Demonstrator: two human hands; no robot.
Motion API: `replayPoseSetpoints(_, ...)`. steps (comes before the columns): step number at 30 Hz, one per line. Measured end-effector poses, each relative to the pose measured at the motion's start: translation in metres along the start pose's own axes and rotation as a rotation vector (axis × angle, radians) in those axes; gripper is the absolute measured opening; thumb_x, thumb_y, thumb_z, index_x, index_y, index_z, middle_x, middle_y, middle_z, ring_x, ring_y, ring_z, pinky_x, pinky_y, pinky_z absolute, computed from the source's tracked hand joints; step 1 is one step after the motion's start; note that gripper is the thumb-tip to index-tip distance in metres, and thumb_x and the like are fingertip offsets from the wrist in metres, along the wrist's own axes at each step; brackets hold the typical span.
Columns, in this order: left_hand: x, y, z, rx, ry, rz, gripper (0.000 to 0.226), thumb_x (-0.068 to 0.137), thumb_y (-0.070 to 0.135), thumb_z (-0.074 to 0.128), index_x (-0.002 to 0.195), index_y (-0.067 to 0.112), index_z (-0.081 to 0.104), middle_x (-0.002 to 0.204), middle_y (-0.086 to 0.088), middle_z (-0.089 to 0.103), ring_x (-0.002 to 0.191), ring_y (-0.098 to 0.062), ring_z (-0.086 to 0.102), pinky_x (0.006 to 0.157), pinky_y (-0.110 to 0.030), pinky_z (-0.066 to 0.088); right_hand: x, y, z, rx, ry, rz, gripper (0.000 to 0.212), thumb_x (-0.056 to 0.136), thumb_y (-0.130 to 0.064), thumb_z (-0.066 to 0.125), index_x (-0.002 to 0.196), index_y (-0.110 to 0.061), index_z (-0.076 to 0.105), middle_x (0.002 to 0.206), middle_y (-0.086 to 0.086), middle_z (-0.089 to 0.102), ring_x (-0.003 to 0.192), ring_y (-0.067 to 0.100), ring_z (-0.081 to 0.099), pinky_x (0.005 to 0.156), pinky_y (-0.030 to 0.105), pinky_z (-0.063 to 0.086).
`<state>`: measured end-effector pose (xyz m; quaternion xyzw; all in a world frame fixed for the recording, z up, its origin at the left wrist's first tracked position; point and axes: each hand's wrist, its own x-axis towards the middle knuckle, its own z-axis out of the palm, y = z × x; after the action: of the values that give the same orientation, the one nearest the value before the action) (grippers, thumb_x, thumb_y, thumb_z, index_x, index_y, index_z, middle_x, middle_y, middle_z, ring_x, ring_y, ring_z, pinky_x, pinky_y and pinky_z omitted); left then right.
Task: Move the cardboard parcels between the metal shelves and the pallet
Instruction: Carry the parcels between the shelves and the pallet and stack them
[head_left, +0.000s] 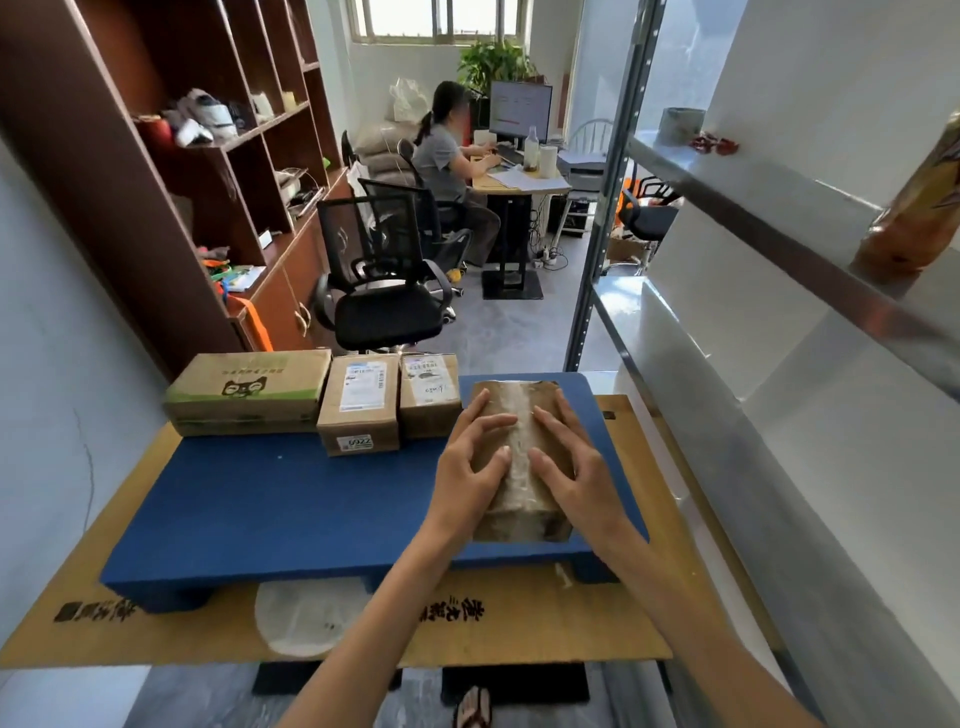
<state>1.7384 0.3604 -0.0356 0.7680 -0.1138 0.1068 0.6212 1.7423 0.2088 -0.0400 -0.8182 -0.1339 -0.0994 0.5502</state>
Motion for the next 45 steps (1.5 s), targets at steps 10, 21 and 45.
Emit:
replayPoseSetpoints(10, 0.141, -0.066, 0.009, -0.008, -0.027, -0.023, 0.035, 0.093, 0.002, 0.053, 0.124, 0.017, 0.058, 0.150, 0.011, 0.035, 0.137, 0.003, 0.032, 0.106, -0.010, 0.031, 0.136, 0.057, 0.006, -0.029, 0.048, 0.040, 0.050, 0.087, -0.008, 0.064, 0.135, -0.011, 0.051, 0.154, -0.007, 0.028, 0.137, 0.002, 0.030, 0.109, 0.021, 0.036)
replayPoseSetpoints(21, 0.220, -0.130, 0.017, 0.117, -0.136, -0.100, 0.053, 0.091, 0.027, 0.042, 0.143, 0.025, 0.033, 0.158, 0.006, 0.018, 0.144, -0.013, 0.025, 0.115, -0.021, 0.021, 0.216, 0.120, 0.021, 0.015, -0.006, 0.112, 0.053, 0.086, -0.003, 0.064, 0.136, -0.015, 0.049, 0.152, -0.007, 0.032, 0.138, 0.000, 0.029, 0.111, 0.024, 0.032)
replayPoseSetpoints(45, 0.234, -0.215, -0.031, 1.051, -0.219, -0.488, 0.054, 0.105, 0.028, 0.018, 0.154, 0.017, -0.003, 0.161, -0.003, -0.015, 0.147, -0.017, -0.018, 0.117, -0.041, -0.016, 0.245, 0.214, 0.078, -0.059, -0.348, 0.111, 0.058, 0.088, -0.007, 0.050, 0.144, -0.017, 0.037, 0.159, -0.002, 0.009, 0.146, 0.010, 0.006, 0.120, 0.040, 0.014)
